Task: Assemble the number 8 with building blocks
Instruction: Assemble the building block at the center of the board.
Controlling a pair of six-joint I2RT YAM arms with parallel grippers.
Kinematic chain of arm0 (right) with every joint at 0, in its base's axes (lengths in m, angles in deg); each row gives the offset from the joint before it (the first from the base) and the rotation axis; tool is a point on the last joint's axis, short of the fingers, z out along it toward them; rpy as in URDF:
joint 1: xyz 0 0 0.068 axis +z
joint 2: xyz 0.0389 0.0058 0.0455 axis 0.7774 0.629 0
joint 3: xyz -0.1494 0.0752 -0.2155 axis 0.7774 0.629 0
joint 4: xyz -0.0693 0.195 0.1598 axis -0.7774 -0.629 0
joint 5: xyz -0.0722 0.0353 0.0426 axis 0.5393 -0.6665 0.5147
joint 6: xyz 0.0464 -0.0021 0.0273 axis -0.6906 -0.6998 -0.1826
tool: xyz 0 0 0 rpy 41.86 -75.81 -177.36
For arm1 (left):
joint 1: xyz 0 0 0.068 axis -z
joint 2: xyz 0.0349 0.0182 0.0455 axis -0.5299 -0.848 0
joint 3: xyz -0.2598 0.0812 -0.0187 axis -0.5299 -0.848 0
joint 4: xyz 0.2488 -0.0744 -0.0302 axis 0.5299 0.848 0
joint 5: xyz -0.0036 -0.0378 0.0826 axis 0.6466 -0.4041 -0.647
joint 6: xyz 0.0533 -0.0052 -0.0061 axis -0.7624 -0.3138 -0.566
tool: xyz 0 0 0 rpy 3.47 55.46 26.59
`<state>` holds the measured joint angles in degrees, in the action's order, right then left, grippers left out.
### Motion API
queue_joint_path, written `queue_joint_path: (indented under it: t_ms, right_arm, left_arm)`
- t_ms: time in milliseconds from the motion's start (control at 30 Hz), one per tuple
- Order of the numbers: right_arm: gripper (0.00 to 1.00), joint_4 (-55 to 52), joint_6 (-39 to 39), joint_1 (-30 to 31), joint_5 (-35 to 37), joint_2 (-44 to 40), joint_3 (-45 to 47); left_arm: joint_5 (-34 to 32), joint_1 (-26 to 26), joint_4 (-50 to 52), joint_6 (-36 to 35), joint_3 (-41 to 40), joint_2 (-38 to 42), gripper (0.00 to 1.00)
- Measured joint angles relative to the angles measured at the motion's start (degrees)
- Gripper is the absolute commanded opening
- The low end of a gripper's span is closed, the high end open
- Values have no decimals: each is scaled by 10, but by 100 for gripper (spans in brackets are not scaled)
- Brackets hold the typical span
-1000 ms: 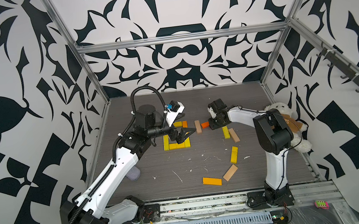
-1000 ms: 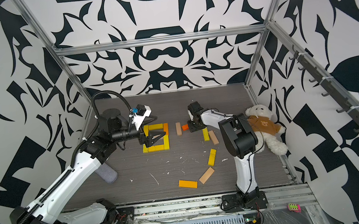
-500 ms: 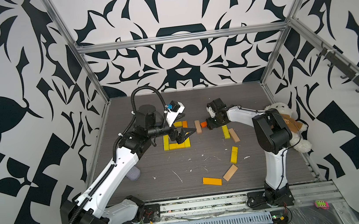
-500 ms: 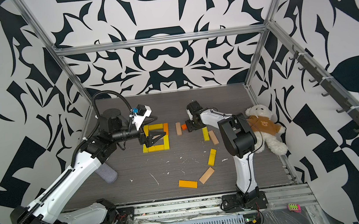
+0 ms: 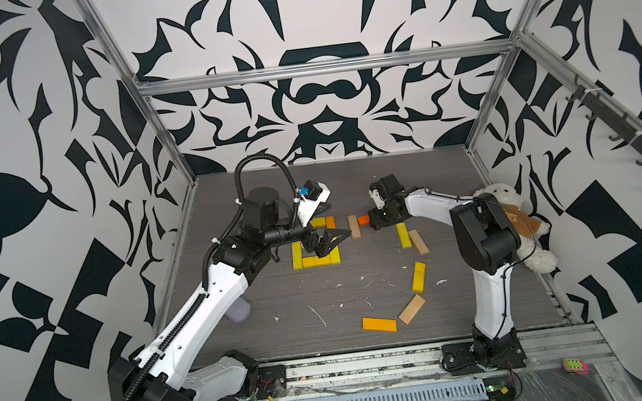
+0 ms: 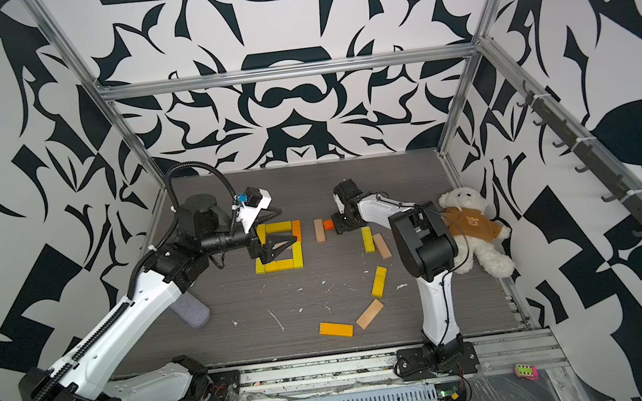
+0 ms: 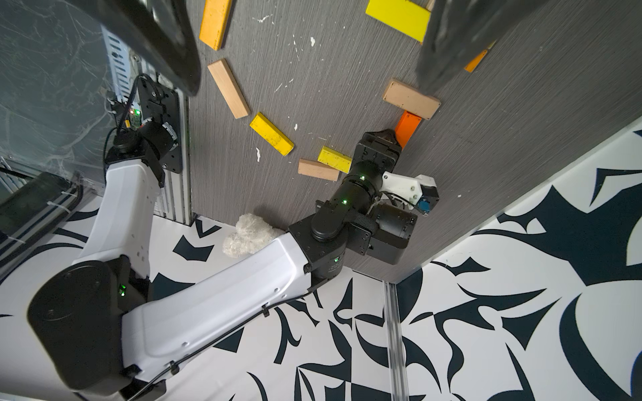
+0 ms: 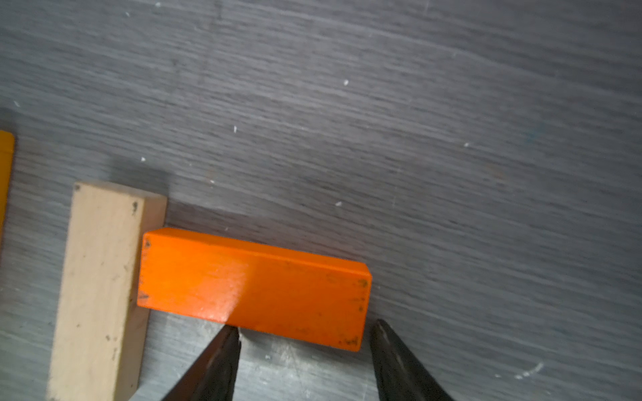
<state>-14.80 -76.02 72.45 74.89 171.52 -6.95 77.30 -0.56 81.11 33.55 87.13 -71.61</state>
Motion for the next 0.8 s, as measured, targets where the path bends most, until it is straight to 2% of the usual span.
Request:
queue_joint_path:
  t_ms: [800]
  right_arm:
    - [61, 5, -7, 0, -4, 7, -10]
  left_arm:
    - [0, 0, 2, 0, 0, 0, 99]
